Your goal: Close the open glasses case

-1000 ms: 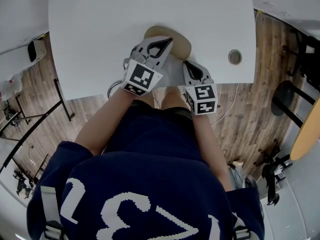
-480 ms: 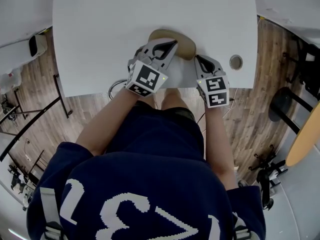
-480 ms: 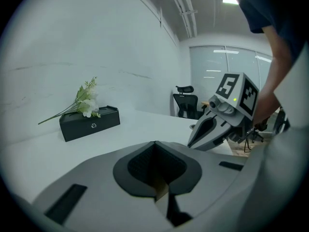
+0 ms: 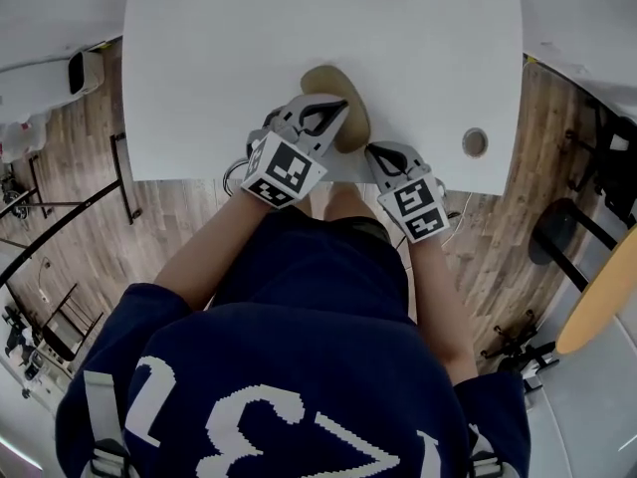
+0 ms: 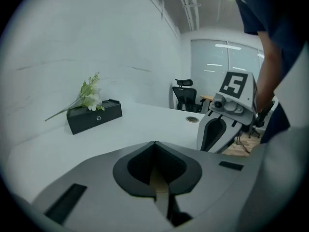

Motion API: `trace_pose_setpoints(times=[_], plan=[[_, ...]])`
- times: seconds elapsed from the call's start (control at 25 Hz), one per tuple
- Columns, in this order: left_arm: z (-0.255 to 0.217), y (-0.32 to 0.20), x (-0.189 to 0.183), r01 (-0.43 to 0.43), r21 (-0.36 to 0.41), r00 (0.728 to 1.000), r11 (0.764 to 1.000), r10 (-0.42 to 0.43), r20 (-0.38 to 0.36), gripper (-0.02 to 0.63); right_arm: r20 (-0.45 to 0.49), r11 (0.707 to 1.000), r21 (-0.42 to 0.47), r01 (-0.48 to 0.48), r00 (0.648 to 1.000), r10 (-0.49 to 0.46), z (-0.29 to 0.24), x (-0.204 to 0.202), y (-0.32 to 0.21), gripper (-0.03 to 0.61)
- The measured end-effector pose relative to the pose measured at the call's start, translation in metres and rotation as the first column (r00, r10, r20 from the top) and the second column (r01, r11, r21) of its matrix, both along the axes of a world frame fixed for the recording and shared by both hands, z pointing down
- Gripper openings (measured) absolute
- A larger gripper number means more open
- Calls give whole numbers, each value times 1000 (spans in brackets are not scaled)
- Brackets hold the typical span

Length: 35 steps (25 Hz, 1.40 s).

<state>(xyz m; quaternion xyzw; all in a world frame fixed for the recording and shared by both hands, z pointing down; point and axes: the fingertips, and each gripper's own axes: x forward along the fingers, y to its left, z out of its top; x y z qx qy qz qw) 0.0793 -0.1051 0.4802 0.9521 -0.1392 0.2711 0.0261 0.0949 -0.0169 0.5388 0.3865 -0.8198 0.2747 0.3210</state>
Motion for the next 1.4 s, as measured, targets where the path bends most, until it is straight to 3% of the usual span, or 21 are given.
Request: trace_pose_setpoints(times=[0.08,0.2,0.4,0.52,0.76,0.84,0.88,0.92,0.96,1.12,1.2,1.24,1.28,1.32,1.4], plan=[[2,2,-5,12,34,1000,999,-12,-8,12,25,999,-9,-34,999,35,2,-2,-1,21],[3,0,-6,22,17,999,1000,-21,-32,12,-32,1000,4,-25,999,25,2,9,-13,21],[2,-2,-7,18,-2,998,1000,-18,-55,12,-194,991,53,127,974,-114,5,21,-51,20],[1,-3,-6,17,-17,999,1000,-18,-48,12,-193,985,86,147,973,-128,-8,21,-72,20],[3,0,-6,1,-25,999,1000,-2,-52,12,-224,954,35,299,932,-284,-4,23,-54,23],[3,0,-6,-7,-29,998,1000,5,-57,12,-271,920,19,392,887,-372,-1,26,-47,28],[4,0,-6,-8,-32,998,999,6,-61,12,-285,893,7,450,857,-429,2,24,-44,74],[4,-1,-6,-8,-35,998,999,5,-65,12,-288,862,-6,507,825,-487,4,21,-41,160],[4,-2,-5,-8,-36,998,999,5,-68,12,-289,828,-19,560,790,-541,5,18,-39,192],[3,-4,-4,-12,-41,998,999,9,-67,12,-326,671,-53,739,622,-711,5,11,-36,161],[2,-4,-5,-19,-49,998,999,16,-62,12,-345,612,-76,787,555,-757,5,9,-34,136],[3,-4,-5,-23,-57,998,998,20,-52,12,-349,600,-85,796,540,-766,6,8,-33,130],[3,-4,-6,-27,-64,999,998,25,-40,12,-345,600,-88,795,540,-768,5,4,-30,83],[3,-3,-8,-29,-68,999,997,28,-28,12,-333,611,-83,788,556,-762,5,-1,-27,58],[4,-3,-12,-25,-72,1000,997,24,-11,12,-287,668,-53,742,630,-722,4,-17,-18,57]])
